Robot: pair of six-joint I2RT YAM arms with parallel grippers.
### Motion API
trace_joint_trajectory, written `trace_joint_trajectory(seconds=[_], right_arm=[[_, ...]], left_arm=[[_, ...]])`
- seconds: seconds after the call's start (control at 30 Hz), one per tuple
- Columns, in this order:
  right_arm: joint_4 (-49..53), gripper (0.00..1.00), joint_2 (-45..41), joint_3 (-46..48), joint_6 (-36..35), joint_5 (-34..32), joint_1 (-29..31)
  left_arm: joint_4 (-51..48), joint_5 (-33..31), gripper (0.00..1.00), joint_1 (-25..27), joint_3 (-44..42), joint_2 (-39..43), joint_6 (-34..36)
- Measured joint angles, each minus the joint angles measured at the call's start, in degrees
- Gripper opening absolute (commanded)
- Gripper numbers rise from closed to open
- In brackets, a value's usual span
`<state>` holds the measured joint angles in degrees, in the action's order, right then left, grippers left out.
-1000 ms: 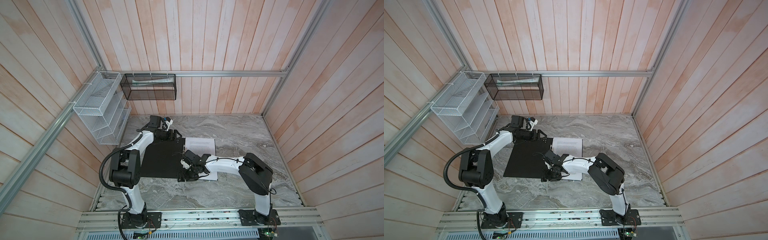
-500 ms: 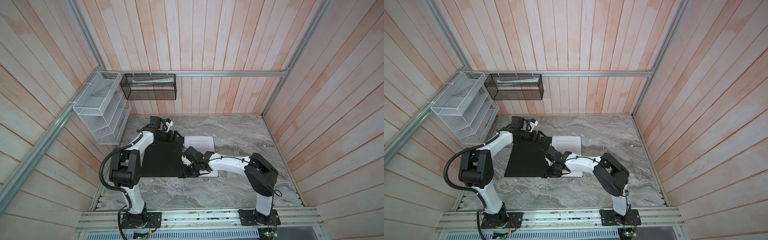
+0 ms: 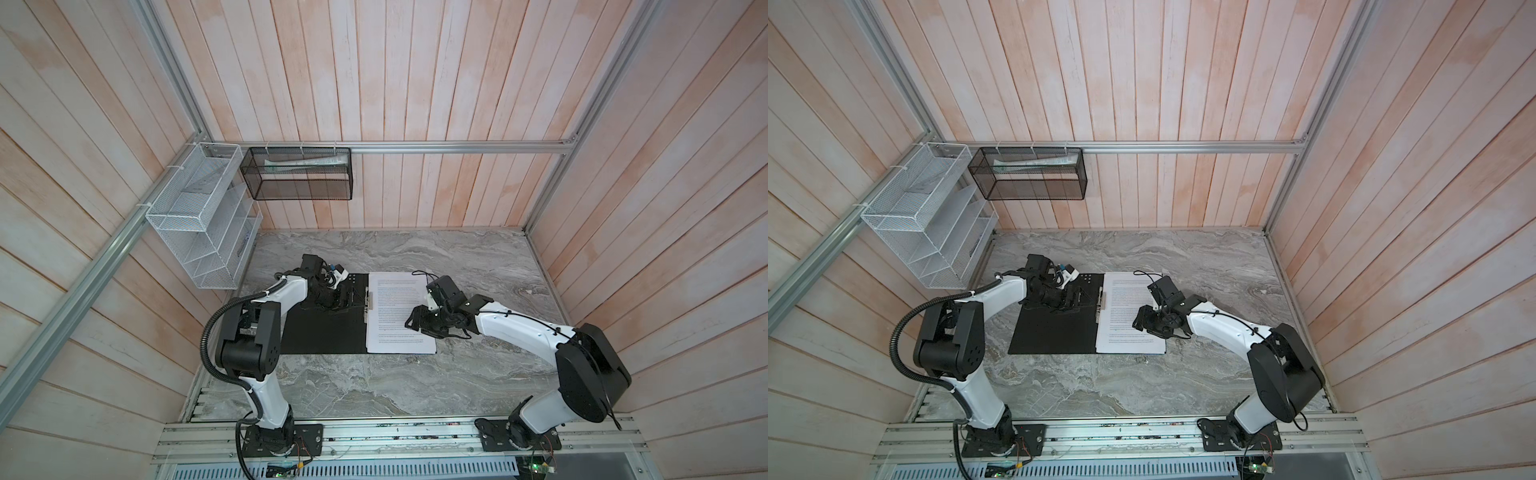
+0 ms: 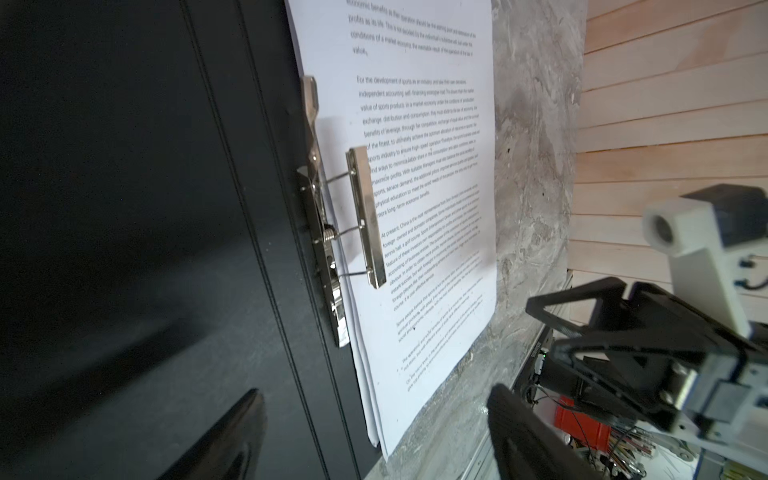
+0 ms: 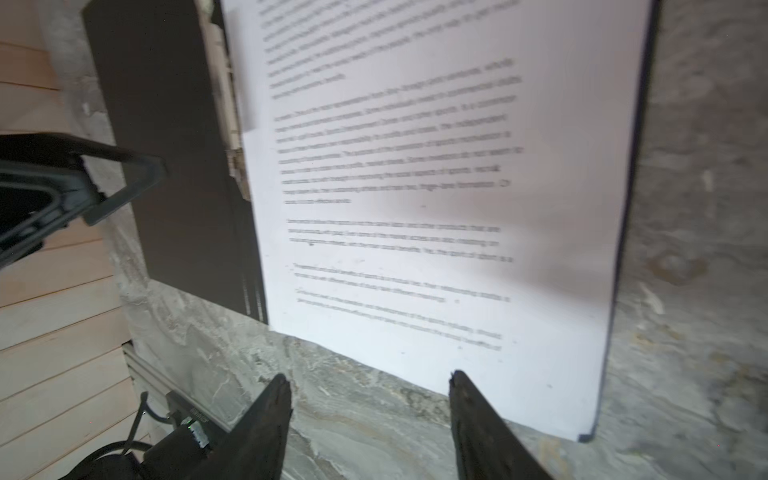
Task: Put the files into the folder
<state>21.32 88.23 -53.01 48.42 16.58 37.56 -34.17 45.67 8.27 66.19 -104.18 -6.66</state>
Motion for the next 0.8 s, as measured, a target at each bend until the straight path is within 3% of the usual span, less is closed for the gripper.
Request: trace_joint_trajectory(seconds=[0.57, 0.8], right_arm=[[-1.62, 0.61, -1.55, 4.24, -3.08, -0.07, -8.28], [-2.84, 0.61, 2.67, 2.67, -5.6, 0.68, -10.71]], left_arm=[[2.16, 0.55, 0.86, 0.0, -3.3, 0.26, -0.94], [2.93, 0.96, 0.86, 0.28, -4.31, 0.31, -1.55]])
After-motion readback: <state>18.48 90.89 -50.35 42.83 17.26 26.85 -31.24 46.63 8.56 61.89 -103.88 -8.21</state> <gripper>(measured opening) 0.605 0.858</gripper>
